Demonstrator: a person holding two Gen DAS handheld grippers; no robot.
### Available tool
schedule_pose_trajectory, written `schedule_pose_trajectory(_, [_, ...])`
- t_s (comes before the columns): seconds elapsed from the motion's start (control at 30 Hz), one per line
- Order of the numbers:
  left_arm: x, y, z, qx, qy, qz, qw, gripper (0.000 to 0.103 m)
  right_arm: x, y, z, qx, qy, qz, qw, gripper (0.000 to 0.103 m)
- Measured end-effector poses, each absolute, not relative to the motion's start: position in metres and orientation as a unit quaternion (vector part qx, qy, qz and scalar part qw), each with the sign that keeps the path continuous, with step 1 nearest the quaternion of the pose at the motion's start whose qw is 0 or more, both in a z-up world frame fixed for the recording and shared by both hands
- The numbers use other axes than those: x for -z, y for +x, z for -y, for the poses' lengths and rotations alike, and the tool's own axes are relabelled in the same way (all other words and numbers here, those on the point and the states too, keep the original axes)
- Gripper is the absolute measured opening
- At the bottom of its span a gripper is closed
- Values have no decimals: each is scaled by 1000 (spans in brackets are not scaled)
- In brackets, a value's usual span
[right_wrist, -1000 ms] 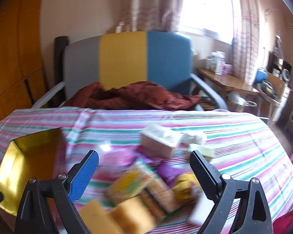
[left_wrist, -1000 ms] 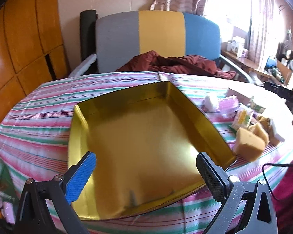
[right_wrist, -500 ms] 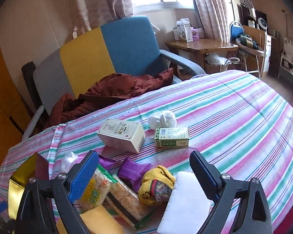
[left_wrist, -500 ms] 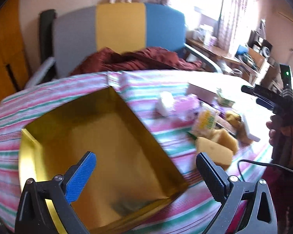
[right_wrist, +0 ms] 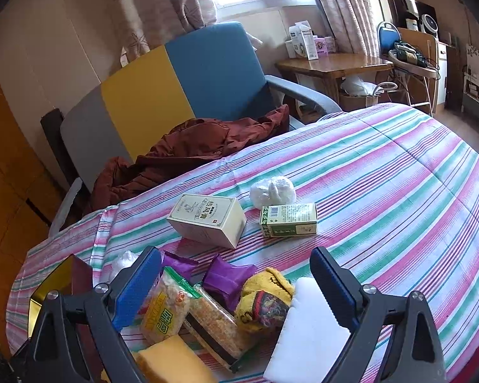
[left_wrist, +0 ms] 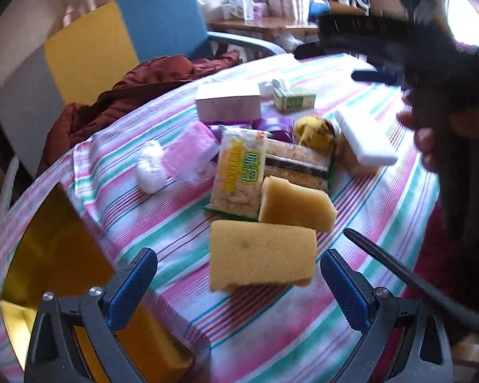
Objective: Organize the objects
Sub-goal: 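Grasp the yellow sponge with the left gripper, then carry the sponge to the gold tray with left while right grasps WEIDAN packet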
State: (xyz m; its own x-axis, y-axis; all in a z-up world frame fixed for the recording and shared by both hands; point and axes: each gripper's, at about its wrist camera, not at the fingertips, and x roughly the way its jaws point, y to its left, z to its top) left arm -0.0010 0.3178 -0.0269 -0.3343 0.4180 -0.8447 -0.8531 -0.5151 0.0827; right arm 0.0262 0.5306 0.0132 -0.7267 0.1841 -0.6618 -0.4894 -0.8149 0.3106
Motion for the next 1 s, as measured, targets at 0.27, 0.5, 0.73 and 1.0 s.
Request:
schedule_pose_trajectory(0.27, [45, -8, -323, -756, -442, -236, 422, 74, -12, 17, -519, -902, -338, -230, 142, 96])
schedule_pose_trajectory(0.5, [26, 1, -292, -766, -427, -201, 436, 73, -3, 4, -498, -899, -377, -195, 106, 94])
schedule_pose_trajectory(0.73, [-1, 6, -252, -781, -412, -145, 447, 73, 12, -12, -465, -892, -426, -119, 89, 92])
schedule_pose_trajectory(1.0, [-29, 1, -194, -813, -391, -85, 423, 74, 36, -16, -433, -849, -473, -228, 56, 87])
